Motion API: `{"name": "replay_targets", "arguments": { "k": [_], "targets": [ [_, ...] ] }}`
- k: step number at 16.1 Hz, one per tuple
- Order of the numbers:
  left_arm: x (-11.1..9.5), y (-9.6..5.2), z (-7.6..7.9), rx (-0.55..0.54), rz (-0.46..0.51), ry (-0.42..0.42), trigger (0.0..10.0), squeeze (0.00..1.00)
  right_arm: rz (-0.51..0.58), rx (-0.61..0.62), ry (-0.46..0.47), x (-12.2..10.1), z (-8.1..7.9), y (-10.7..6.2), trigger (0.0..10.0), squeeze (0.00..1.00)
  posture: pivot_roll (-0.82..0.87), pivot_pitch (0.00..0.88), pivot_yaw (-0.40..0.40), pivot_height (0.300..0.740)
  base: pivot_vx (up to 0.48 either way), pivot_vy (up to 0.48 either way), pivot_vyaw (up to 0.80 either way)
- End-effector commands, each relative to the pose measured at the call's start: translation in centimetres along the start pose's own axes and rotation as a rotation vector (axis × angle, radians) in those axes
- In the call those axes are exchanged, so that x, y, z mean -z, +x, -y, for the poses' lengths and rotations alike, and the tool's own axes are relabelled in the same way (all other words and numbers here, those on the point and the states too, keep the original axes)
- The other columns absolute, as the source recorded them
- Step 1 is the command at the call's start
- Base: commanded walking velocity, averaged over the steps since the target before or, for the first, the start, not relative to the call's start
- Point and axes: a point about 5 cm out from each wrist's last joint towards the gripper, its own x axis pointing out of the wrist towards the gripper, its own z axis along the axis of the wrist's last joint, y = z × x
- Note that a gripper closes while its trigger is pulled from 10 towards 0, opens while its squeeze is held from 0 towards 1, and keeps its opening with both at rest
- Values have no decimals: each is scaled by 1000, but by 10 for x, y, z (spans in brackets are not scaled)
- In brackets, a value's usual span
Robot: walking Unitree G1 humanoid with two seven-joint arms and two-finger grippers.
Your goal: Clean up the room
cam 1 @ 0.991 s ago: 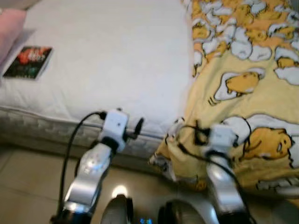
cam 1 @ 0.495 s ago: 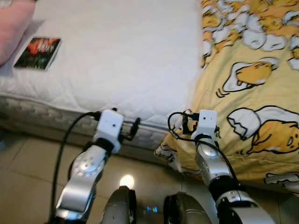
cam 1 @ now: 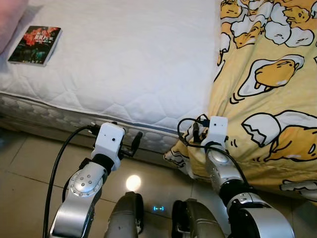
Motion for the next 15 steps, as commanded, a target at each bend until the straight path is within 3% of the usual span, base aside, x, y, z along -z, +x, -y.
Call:
{"name": "replay_targets", "arguments": {
  "k": [1, 4, 10, 13, 14, 15],
  "targets": [
    [0, -3, 3, 16, -7, -5, 10000, 0, -185, -78, 3, 44, -16, -16, 0, 0, 215, 322, 21, 699, 0, 0, 0],
    [1, -3, 5, 23, -13, -11, 10000, 0, -216, -119, -10, 60, -22, -26, 0, 0, 202, 318, 18, 699, 0, 0, 0],
    [2, -1, 7, 32, -17, -21, 10000, 0, -331, -121, -73, 115, -5, -65, 0, 0, 170, 310, 16, 699, 0, 0, 0],
    [1, 1, 8, 38, -14, -22, 10000, 0, -331, -147, -115, 122, -4, -72, 0, 0, 163, 304, 19, 699, 0, 0, 0],
    [1, 2, 9, 39, -11, -22, 10000, 0, -257, -168, -155, 113, -7, -70, 0, 0, 161, 301, 20, 699, 0, 0, 0],
    [0, 3, 9, 40, -8, -23, 10000, 0, -103, -187, -208, 91, -14, -64, 8157, 0, 160, 299, 23, 699, 0, 0, 0]
  ]
}}
